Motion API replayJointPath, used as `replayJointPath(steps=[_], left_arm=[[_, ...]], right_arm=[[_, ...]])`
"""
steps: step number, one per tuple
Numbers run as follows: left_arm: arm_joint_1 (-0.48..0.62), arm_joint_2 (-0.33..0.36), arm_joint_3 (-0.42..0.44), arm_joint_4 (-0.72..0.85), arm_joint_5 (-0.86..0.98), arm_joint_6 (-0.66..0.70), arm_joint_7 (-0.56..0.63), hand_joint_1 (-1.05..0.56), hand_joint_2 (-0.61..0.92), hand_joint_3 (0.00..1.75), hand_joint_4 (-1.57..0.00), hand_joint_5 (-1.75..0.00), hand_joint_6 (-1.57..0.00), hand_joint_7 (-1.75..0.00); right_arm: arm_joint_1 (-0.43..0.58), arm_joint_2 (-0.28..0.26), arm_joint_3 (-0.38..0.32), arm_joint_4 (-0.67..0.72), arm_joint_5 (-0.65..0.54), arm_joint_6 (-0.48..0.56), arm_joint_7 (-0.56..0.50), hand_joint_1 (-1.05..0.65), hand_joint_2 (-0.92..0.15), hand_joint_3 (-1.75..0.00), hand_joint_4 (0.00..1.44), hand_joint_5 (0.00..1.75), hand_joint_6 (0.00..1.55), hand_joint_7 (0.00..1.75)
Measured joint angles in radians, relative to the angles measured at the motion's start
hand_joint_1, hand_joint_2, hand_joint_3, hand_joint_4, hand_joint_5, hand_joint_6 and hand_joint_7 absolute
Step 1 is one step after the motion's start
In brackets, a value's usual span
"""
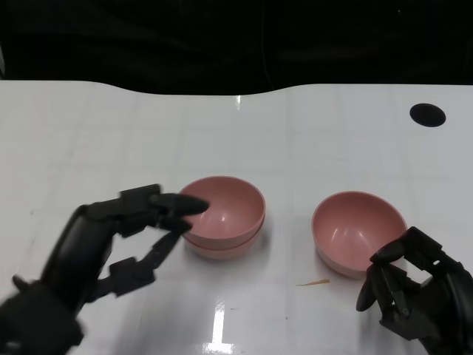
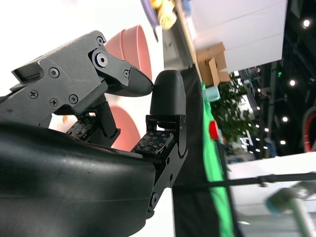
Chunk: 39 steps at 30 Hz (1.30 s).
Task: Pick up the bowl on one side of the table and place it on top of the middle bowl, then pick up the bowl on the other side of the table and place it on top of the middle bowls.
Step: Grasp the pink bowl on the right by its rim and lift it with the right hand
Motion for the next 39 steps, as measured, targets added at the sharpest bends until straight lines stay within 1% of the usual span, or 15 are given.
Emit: replayJointPath(steps=[3, 5, 6, 8, 9, 11, 13, 14, 16, 19, 21, 24, 27, 31, 39], left_arm=[[0.04, -0.001, 0.045, -0.002, -0.104, 0.046, -0.065, 0.13, 0.54, 1.35, -0.62, -1.74, -0.69, -1.45], [0.053, -0.003, 0.06, 0.001, -0.131, 0.048, -0.093, 0.2, 0.59, 1.45, -0.9, -1.74, -0.76, -1.68], [0.059, -0.003, 0.067, 0.006, -0.139, 0.047, -0.108, 0.21, 0.6, 1.46, -0.94, -1.75, -0.77, -1.71], [0.069, -0.003, 0.079, 0.025, -0.149, 0.043, -0.135, 0.2, 0.61, 1.47, -0.98, -1.75, -0.78, -1.74], [0.08, -0.003, 0.086, 0.037, -0.158, 0.041, -0.148, 0.2, 0.61, 1.47, -0.98, -1.75, -0.78, -1.74], [0.104, -0.003, 0.103, 0.059, -0.167, 0.042, -0.172, 0.23, 0.64, 1.46, -0.95, -1.75, -0.77, -1.75], [0.134, -0.003, 0.118, 0.067, -0.171, 0.05, -0.183, 0.25, 0.66, 1.44, -0.94, -1.75, -0.76, -1.75], [0.145, -0.003, 0.122, 0.068, -0.172, 0.06, -0.185, 0.25, 0.68, 1.41, -0.91, -1.75, -0.73, -1.75], [0.164, -0.003, 0.132, 0.069, -0.172, 0.079, -0.185, 0.26, 0.7, 1.39, -0.89, -1.75, -0.72, -1.75], [0.169, -0.008, 0.142, 0.073, -0.171, 0.1, -0.185, 0.28, 0.73, 1.37, -0.9, -1.75, -0.72, -1.75], [0.165, -0.014, 0.151, 0.085, -0.166, 0.105, -0.185, 0.29, 0.74, 1.36, -0.91, -1.75, -0.72, -1.75], [0.16, -0.02, 0.159, 0.092, -0.158, 0.114, -0.185, 0.3, 0.77, 1.33, -0.9, -1.75, -0.71, -1.75], [0.156, -0.028, 0.161, 0.087, -0.14, 0.121, -0.185, 0.31, 0.8, 1.26, -0.87, -1.75, -0.7, -1.75], [0.16, -0.032, 0.164, 0.068, -0.118, 0.134, -0.184, 0.33, 0.85, 1.21, -0.85, -1.75, -0.68, -1.75], [0.16, -0.049, 0.175, 0.046, -0.097, 0.161, -0.175, 0.36, 0.85, 1.19, -0.85, -1.75, -0.67, -1.75]], right_arm=[[-0.011, 0.002, -0.013, 0.039, -0.025, -0.113, -0.02, -0.11, -0.57, -0.97, 0.9, 1.48, 0.81, 1.21], [-0.027, 0.001, -0.02, 0.09, -0.071, -0.232, -0.033, -0.28, -0.83, -0.48, 0.74, 1.27, 0.84, 0.72], [-0.035, 0.0, -0.028, 0.117, -0.106, -0.311, -0.041, -0.33, -0.87, -0.39, 0.71, 1.22, 0.85, 0.6], [-0.056, -0.002, -0.064, 0.158, -0.193, -0.458, -0.068, -0.42, -0.91, -0.37, 0.62, 0.91, 0.84, 0.3], [-0.07, -0.004, -0.09, 0.172, -0.251, -0.529, -0.085, -0.43, -0.92, -0.37, 0.6, 0.85, 0.84, 0.24], [-0.1, -0.016, -0.158, 0.181, -0.394, -0.67, -0.129, -0.57, -0.92, -0.36, 0.57, 0.44, 0.75, 0.06], [-0.114, -0.042, -0.222, 0.139, -0.571, -0.745, -0.183, -0.64, -0.92, -0.36, 0.53, 0.3, 0.68, 0.02], [-0.114, -0.05, -0.245, 0.097, -0.659, -0.748, -0.208, -0.7, -0.92, -0.35, 0.43, 0.21, 0.54, 0.01], [-0.105, -0.065, -0.27, -0.014, -0.835, -0.71, -0.255, -0.76, -0.92, -0.34, 0.36, 0.14, 0.44, 0.0], [-0.08, -0.106, -0.263, -0.21, -1.104, -0.566, -0.305, -0.89, -0.92, -0.29, 0.36, 0.08, 0.44, 0.02], [-0.079, -0.168, -0.218, -0.281, -1.266, -0.431, -0.355, -0.94, -0.92, -0.3, 0.38, 0.07, 0.46, 0.02], [-0.109, -0.256, -0.115, -0.25, -1.394, -0.283, -0.431, -0.97, -0.92, -0.26, 0.42, 0.06, 0.48, 0.02], [-0.167, -0.323, 0.005, -0.162, -1.446, -0.178, -0.506, -0.95, -0.92, -0.21, 0.45, 0.06, 0.47, 0.01], [-0.241, -0.388, 0.14, -0.075, -1.464, -0.07, -0.57, -0.94, -0.92, -0.21, 0.46, 0.05, 0.46, 0.0], [-0.339, -0.436, 0.341, 0.045, -1.442, 0.066, -0.628, -0.87, -0.92, -0.2, 0.47, 0.03, 0.46, 0.01]])
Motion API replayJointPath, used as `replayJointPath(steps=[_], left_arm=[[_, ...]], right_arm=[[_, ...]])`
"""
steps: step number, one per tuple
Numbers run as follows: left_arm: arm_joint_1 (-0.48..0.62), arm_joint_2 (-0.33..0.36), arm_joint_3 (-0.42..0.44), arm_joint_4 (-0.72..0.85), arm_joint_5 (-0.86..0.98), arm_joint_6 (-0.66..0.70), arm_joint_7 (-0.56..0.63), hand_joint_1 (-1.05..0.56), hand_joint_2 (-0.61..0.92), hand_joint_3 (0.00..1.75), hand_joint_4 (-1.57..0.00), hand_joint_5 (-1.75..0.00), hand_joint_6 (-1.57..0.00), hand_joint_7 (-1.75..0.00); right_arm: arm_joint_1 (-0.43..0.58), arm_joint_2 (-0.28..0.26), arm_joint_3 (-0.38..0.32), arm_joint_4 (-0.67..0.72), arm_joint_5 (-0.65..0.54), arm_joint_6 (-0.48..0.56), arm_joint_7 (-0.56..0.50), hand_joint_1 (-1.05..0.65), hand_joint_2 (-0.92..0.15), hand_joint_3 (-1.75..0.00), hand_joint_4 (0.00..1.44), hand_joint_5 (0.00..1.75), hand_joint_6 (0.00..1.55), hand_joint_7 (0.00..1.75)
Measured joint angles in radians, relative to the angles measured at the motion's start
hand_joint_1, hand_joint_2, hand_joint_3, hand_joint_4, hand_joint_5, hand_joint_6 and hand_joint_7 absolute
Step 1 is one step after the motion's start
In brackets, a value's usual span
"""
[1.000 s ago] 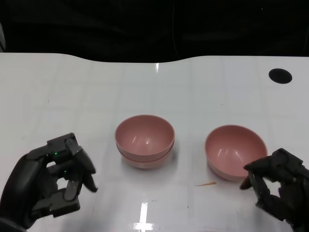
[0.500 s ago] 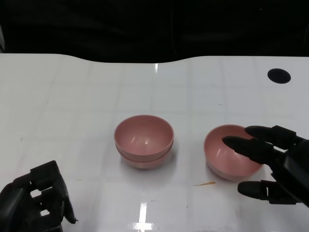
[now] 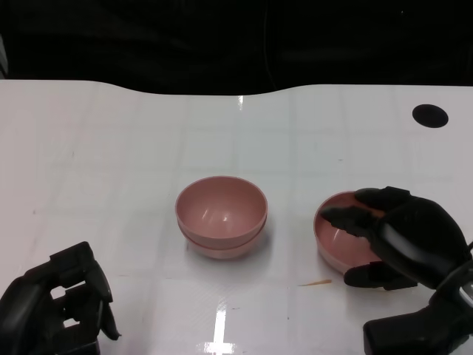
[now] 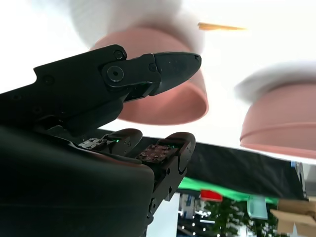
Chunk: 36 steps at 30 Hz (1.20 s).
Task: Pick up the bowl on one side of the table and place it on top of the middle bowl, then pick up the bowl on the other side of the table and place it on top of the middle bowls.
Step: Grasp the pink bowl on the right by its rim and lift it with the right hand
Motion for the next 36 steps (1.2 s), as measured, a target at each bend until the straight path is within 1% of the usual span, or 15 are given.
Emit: replayJointPath(steps=[4, 9, 14, 18, 19, 20, 21, 22, 23, 24, 25, 26, 28, 31, 36], left_arm=[[-0.001, -0.02, 0.005, -0.003, 0.004, 0.007, 0.013, 0.34, 0.85, 1.2, -0.84, -1.75, -0.68, -1.75], [-0.006, -0.028, 0.008, -0.008, 0.011, 0.011, 0.023, 0.34, 0.81, 1.25, -0.86, -1.75, -0.69, -1.75], [-0.007, -0.033, 0.008, -0.012, 0.019, 0.025, 0.035, 0.33, 0.8, 1.26, -0.85, -1.75, -0.68, -1.75], [-0.008, -0.033, 0.008, -0.018, 0.021, 0.026, 0.035, 0.34, 0.8, 1.26, -0.85, -1.75, -0.68, -1.75], [-0.008, -0.033, 0.008, -0.018, 0.021, 0.026, 0.035, 0.34, 0.8, 1.26, -0.84, -1.75, -0.68, -1.75], [-0.008, -0.033, 0.009, -0.018, 0.021, 0.027, 0.035, 0.33, 0.8, 1.26, -0.84, -1.75, -0.68, -1.75], [-0.009, -0.034, 0.01, -0.018, 0.022, 0.027, 0.035, 0.33, 0.79, 1.26, -0.84, -1.75, -0.68, -1.75], [-0.011, -0.035, 0.01, -0.018, 0.025, 0.028, 0.035, 0.32, 0.79, 1.26, -0.84, -1.75, -0.68, -1.75], [-0.01, -0.035, 0.01, -0.019, 0.029, 0.028, 0.035, 0.32, 0.79, 1.26, -0.84, -1.75, -0.68, -1.75], [-0.01, -0.036, 0.01, -0.019, 0.032, 0.028, 0.036, 0.32, 0.79, 1.26, -0.84, -1.75, -0.68, -1.75], [-0.01, -0.037, 0.011, -0.02, 0.036, 0.028, 0.036, 0.32, 0.79, 1.26, -0.84, -1.75, -0.67, -1.75], [-0.009, -0.038, 0.011, -0.022, 0.042, 0.029, 0.036, 0.32, 0.8, 1.25, -0.83, -1.75, -0.67, -1.75], [-0.009, -0.039, 0.011, -0.027, 0.043, 0.03, 0.036, 0.33, 0.81, 1.23, -0.82, -1.75, -0.66, -1.75], [-0.01, -0.042, 0.011, -0.027, 0.046, 0.03, 0.036, 0.32, 0.81, 1.22, -0.82, -1.75, -0.66, -1.75], [-0.01, -0.046, 0.01, -0.028, 0.054, 0.032, 0.046, 0.33, 0.81, 1.22, -0.82, -1.75, -0.66, -1.75]], right_arm=[[-0.055, -0.002, 0.08, 0.102, 0.02, 0.024, -0.055, -0.85, -0.92, -0.2, 0.48, 0.03, 0.47, 0.01], [-0.119, -0.004, 0.156, 0.213, 0.043, 0.036, -0.143, -0.81, -0.92, -0.23, 0.5, 0.03, 0.51, 0.02], [-0.13, -0.008, 0.21, 0.258, 0.069, 0.036, -0.214, -0.8, -0.92, -0.25, 0.52, 0.03, 0.52, 0.02], [-0.13, -0.017, 0.243, 0.28, 0.087, 0.042, -0.232, -0.76, -0.92, -0.24, 0.53, 0.03, 0.53, 0.02], [-0.13, -0.019, 0.248, 0.283, 0.094, 0.046, -0.233, -0.68, -0.91, -0.23, 0.57, 0.05, 0.57, 0.04], [-0.139, -0.018, 0.258, 0.311, 0.095, 0.04, -0.268, -0.51, -0.92, -0.17, 0.67, 0.07, 0.66, 0.06], [-0.157, -0.015, 0.274, 0.363, 0.094, 0.023, -0.329, -0.39, -0.92, -0.16, 0.82, 0.09, 0.79, 0.07], [-0.175, -0.011, 0.286, 0.42, 0.093, 0.004, -0.397, -0.33, -0.92, -0.15, 0.9, 0.1, 0.85, 0.08], [-0.194, -0.007, 0.303, 0.479, 0.092, -0.016, -0.467, -0.19, -0.92, -0.14, 0.93, 0.66, 0.99, 0.32], [-0.215, -0.002, 0.318, 0.534, 0.091, -0.042, -0.536, -0.13, -0.91, -0.19, 0.81, 1.19, 0.83, 0.94], [-0.235, 0.005, 0.327, 0.587, 0.093, -0.074, -0.595, -0.12, -0.92, -0.24, 0.79, 1.52, 0.68, 1.41], [-0.254, 0.011, 0.338, 0.634, 0.096, -0.105, -0.641, -0.12, -0.92, -0.27, 0.78, 1.63, 0.63, 1.58], [-0.282, 0.017, 0.355, 0.688, 0.11, -0.156, -0.691, -0.12, -0.92, -0.29, 0.77, 1.72, 0.58, 1.71], [-0.316, 0.02, 0.365, 0.716, 0.12, -0.21, -0.722, -0.15, -0.92, -0.32, 0.76, 1.74, 0.56, 1.74], [-0.336, -0.001, 0.368, 0.69, 0.157, -0.268, -0.708, -0.16, -0.91, -0.35, 0.78, 1.75, 0.55, 1.75]])
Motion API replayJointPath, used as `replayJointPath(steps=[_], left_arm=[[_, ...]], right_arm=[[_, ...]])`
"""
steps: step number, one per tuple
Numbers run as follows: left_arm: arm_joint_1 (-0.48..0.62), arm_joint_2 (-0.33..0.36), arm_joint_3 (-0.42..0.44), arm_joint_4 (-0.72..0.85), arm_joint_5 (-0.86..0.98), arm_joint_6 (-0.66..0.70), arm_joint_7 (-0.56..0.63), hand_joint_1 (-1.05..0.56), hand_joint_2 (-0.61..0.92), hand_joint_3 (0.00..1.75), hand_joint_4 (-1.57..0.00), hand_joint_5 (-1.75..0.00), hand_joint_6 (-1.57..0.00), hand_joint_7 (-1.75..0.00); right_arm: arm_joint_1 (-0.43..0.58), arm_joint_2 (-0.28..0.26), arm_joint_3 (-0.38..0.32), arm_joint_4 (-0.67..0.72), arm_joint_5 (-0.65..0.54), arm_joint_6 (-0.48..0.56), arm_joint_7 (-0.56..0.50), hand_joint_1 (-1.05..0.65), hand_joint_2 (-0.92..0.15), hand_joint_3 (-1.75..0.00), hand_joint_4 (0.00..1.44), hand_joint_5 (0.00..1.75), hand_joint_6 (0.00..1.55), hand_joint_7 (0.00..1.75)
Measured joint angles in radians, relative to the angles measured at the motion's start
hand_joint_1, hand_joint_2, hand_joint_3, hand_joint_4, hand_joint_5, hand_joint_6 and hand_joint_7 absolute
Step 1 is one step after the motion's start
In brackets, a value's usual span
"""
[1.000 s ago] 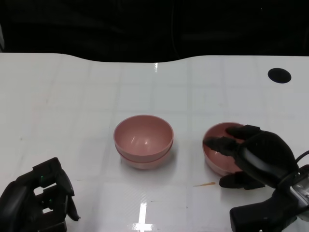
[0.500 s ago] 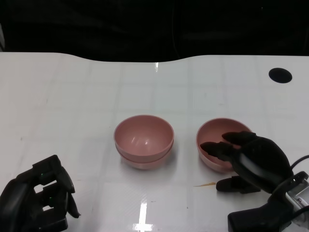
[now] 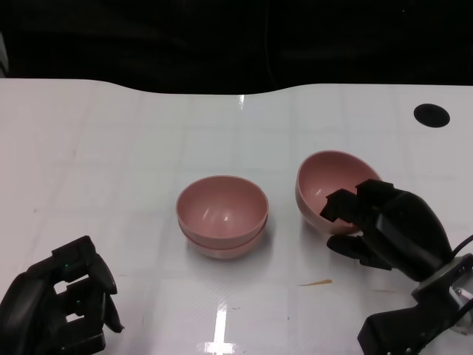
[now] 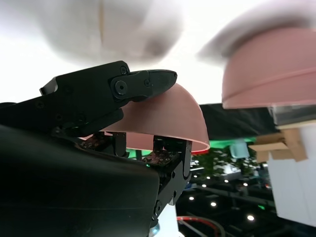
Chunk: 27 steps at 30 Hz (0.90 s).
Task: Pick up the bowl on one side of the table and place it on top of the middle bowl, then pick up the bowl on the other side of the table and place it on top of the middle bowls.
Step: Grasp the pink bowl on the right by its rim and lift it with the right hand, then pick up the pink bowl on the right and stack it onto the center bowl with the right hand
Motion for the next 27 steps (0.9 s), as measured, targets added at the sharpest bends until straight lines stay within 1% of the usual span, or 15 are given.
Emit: replayJointPath(steps=[4, 9, 12, 14, 15, 17, 20, 22, 23, 24, 26, 27], left_arm=[[0.0, -0.003, -0.002, 0.0, 0.011, 0.001, 0.005, 0.34, 0.81, 1.22, -0.83, -1.75, -0.66, -1.75], [0.0, -0.01, -0.004, -0.001, 0.021, 0.0, 0.005, 0.34, 0.8, 1.22, -0.83, -1.75, -0.66, -1.75], [0.0, -0.011, -0.003, -0.003, 0.027, 0.001, 0.005, 0.34, 0.8, 1.22, -0.82, -1.75, -0.65, -1.75], [0.0, -0.012, -0.004, -0.003, 0.029, 0.001, 0.005, 0.33, 0.8, 1.21, -0.82, -1.75, -0.65, -1.75], [0.0, -0.012, -0.004, -0.003, 0.03, 0.001, 0.005, 0.33, 0.8, 1.21, -0.81, -1.75, -0.65, -1.75], [0.0, -0.012, -0.004, -0.003, 0.031, 0.001, 0.005, 0.34, 0.8, 1.21, -0.81, -1.75, -0.64, -1.75], [0.0, -0.012, -0.005, -0.008, 0.033, 0.001, 0.006, 0.34, 0.8, 1.21, -0.81, -1.75, -0.64, -1.75], [0.0, -0.013, -0.005, -0.012, 0.033, 0.001, 0.007, 0.34, 0.81, 1.2, -0.82, -1.75, -0.64, -1.75], [0.0, -0.013, -0.006, -0.014, 0.033, 0.003, 0.007, 0.35, 0.81, 1.2, -0.82, -1.75, -0.64, -1.75], [0.0, -0.014, -0.006, -0.016, 0.033, 0.007, 0.008, 0.35, 0.83, 1.17, -0.81, -1.75, -0.64, -1.75], [0.0, -0.017, -0.008, -0.021, 0.033, 0.01, 0.008, 0.35, 0.85, 1.15, -0.8, -1.75, -0.64, -1.75], [0.0, -0.017, -0.008, -0.022, 0.033, 0.011, 0.008, 0.35, 0.85, 1.15, -0.8, -1.75, -0.64, -1.75]], right_arm=[[-0.003, -0.029, -0.002, -0.052, 0.017, -0.021, 0.009, -0.12, -0.86, -0.36, 0.77, 1.75, 0.54, 1.75], [-0.004, -0.043, -0.007, -0.104, 0.023, -0.027, 0.01, -0.12, -0.84, -0.37, 0.78, 1.75, 0.54, 1.75], [-0.024, -0.071, -0.022, -0.191, 0.059, -0.09, 0.087, -0.16, -0.85, -0.38, 0.8, 1.75, 0.55, 1.75], [-0.063, -0.082, -0.037, -0.226, 0.093, -0.124, 0.148, -0.2, -0.9, -0.43, 0.83, 1.75, 0.58, 1.75], [-0.086, -0.083, -0.044, -0.236, 0.112, -0.14, 0.187, -0.2, -0.88, -0.45, 0.85, 1.75, 0.6, 1.74], [-0.126, -0.083, -0.05, -0.249, 0.144, -0.167, 0.266, -0.17, -0.75, -0.63, 0.88, 1.75, 0.67, 1.69], [-0.156, -0.072, -0.05, -0.263, 0.179, -0.198, 0.375, -0.16, -0.67, -0.74, 0.9, 1.75, 0.7, 1.68], [-0.164, -0.059, -0.05, -0.267, 0.2, -0.214, 0.437, -0.15, -0.64, -0.76, 0.9, 1.75, 0.7, 1.69], [-0.168, -0.051, -0.05, -0.269, 0.206, -0.22, 0.468, -0.19, -0.71, -0.59, 0.89, 1.75, 0.68, 1.72], [-0.173, -0.041, -0.05, -0.272, 0.213, -0.224, 0.499, -0.23, -0.83, -0.34, 0.88, 1.75, 0.65, 1.73], [-0.183, -0.029, -0.05, -0.28, 0.217, -0.227, 0.548, -0.25, -0.9, -0.19, 0.88, 1.75, 0.64, 1.74], [-0.186, -0.027, -0.051, -0.284, 0.218, -0.227, 0.563, -0.26, -0.91, -0.16, 0.88, 1.75, 0.64, 1.75]])
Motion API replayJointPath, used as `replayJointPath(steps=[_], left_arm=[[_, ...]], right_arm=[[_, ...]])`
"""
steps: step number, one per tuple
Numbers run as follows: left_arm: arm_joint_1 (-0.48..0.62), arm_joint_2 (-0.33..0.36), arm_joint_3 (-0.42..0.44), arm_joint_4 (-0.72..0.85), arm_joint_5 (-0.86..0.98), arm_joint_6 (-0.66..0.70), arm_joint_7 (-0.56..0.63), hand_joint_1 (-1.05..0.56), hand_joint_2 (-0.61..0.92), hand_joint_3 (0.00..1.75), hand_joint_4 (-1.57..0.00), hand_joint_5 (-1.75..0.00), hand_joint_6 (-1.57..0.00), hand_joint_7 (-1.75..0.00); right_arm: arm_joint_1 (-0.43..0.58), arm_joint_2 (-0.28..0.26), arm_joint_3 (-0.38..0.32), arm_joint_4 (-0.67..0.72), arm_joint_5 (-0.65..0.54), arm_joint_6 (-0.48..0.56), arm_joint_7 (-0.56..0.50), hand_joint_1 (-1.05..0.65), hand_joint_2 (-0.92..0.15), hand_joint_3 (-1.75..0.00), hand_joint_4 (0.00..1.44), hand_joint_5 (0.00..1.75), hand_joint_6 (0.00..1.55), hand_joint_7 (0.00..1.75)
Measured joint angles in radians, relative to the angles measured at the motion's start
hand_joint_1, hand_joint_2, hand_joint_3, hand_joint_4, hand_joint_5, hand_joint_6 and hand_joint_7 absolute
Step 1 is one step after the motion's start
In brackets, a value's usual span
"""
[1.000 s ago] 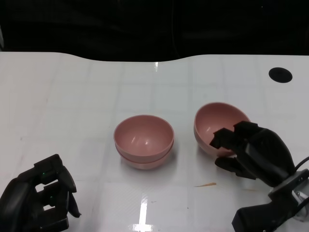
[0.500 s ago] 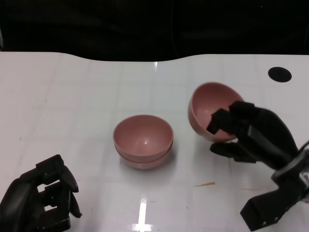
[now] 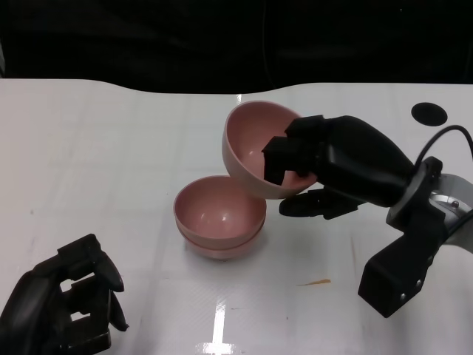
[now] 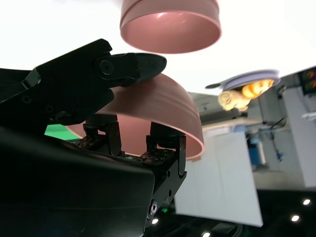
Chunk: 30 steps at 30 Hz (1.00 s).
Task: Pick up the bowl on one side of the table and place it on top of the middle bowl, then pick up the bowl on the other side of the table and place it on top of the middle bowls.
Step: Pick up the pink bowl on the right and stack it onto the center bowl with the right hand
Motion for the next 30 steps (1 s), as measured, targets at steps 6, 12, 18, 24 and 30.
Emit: replayJointPath(steps=[6, 12, 18, 24, 30], left_arm=[[0.001, -0.001, 0.0, -0.001, 0.001, 0.004, 0.001, 0.35, 0.85, 1.14, -0.8, -1.75, -0.64, -1.75], [0.004, -0.01, -0.004, -0.002, 0.008, -0.008, 0.001, 0.34, 0.81, 1.18, -0.83, -1.75, -0.65, -1.75], [0.01, -0.013, -0.004, -0.001, 0.008, -0.013, 0.001, 0.34, 0.8, 1.2, -0.82, -1.75, -0.64, -1.75], [0.01, -0.014, -0.004, 0.005, 0.006, -0.017, -0.003, 0.33, 0.81, 1.19, -0.81, -1.75, -0.64, -1.75], [0.009, -0.014, -0.004, 0.012, 0.003, -0.025, -0.009, 0.32, 0.81, 1.18, -0.81, -1.75, -0.63, -1.75]], right_arm=[[-0.001, 0.009, -0.009, -0.015, 0.011, -0.003, 0.037, -0.23, -0.83, -0.36, 0.92, 1.75, 0.69, 1.73], [-0.056, 0.079, 0.006, 0.049, 0.085, -0.083, 0.199, -0.2, -0.45, -1.09, 0.95, 1.75, 0.74, 1.73], [-0.066, 0.092, 0.018, 0.076, 0.077, -0.091, 0.243, -0.2, -0.45, -1.1, 0.95, 1.75, 0.72, 1.75], [-0.066, 0.094, 0.023, 0.084, 0.077, -0.096, 0.274, -0.2, -0.56, -0.89, 0.93, 1.75, 0.68, 1.75], [-0.066, 0.107, 0.034, 0.097, 0.077, -0.096, 0.295, -0.21, -0.62, -0.8, 0.91, 1.75, 0.66, 1.75]])
